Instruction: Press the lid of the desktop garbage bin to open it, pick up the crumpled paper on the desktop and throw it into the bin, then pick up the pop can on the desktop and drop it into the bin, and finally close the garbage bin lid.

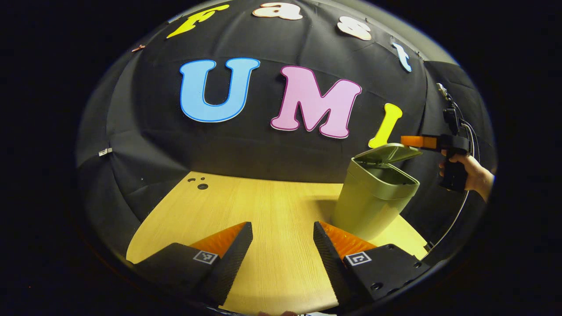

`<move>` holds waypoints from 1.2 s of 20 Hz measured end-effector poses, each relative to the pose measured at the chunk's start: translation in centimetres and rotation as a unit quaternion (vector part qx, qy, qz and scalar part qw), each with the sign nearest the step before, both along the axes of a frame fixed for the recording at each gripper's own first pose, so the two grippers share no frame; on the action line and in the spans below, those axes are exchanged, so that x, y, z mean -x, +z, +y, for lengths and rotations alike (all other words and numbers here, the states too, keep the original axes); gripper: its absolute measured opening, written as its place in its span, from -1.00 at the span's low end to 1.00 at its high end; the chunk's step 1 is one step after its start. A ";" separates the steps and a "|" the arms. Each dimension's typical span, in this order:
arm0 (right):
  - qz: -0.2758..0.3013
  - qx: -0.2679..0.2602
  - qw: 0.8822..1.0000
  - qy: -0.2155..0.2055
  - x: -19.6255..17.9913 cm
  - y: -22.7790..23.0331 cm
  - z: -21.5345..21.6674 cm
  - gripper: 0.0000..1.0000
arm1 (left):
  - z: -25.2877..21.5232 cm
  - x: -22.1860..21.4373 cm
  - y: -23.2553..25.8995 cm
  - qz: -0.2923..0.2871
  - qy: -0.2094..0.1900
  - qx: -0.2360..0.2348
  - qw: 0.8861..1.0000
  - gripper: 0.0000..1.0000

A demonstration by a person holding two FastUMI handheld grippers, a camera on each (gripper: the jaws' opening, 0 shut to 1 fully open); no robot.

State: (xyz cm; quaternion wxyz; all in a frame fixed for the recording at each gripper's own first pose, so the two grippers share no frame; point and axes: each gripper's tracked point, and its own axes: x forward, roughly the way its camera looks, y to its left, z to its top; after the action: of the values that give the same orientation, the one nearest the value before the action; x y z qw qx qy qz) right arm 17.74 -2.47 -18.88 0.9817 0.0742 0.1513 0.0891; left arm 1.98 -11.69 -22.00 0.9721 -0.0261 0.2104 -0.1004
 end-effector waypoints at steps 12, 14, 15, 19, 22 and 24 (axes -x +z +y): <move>0.052 0.010 0.998 0.021 3.4 -5.5 2.1 0.63 | -0.2 -0.6 -0.1 0.000 -0.006 0.001 1.000 0.80; 0.057 0.014 0.998 0.024 3.8 -6.2 2.4 0.63 | -0.2 -0.6 -0.1 0.000 -0.009 0.001 1.000 0.80; 0.058 0.014 0.998 0.025 3.8 -6.4 2.6 0.64 | -0.3 -0.6 -0.1 0.000 -0.010 0.000 1.000 0.80; 0.063 0.008 0.998 0.025 4.4 -7.1 2.8 0.64 | -0.2 -0.5 -0.3 0.002 -0.011 0.000 1.000 0.80; 0.065 -0.012 0.998 0.020 4.5 -7.3 2.8 0.65 | 0.0 -0.4 -0.3 0.002 -0.009 0.001 1.000 0.80; 0.062 -0.028 0.997 0.018 4.7 -7.4 2.9 0.65 | 0.1 -0.4 -0.3 0.003 -0.008 0.002 1.000 0.80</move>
State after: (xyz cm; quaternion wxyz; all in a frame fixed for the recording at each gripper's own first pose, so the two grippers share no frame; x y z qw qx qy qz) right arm 13.06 0.45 -26.31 0.9661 0.1045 0.2109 0.1064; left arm 2.33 -11.59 -22.35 0.9706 -0.0263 0.2133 -0.1081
